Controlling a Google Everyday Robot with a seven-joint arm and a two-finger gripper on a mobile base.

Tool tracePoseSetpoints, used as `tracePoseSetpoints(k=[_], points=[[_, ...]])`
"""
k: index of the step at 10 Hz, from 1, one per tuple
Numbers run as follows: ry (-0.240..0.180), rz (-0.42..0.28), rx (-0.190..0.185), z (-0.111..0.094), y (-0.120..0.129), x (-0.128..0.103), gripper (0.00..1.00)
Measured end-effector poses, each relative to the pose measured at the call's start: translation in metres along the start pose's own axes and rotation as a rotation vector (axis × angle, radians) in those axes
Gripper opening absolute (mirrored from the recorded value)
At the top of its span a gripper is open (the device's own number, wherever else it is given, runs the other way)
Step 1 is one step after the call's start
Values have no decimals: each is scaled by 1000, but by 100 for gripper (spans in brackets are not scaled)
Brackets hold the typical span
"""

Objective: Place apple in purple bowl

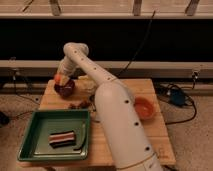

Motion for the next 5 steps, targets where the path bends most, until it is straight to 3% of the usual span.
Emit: tracePoseSetpoints(k=[5], points=[[1,0,0,0,0,1,80]])
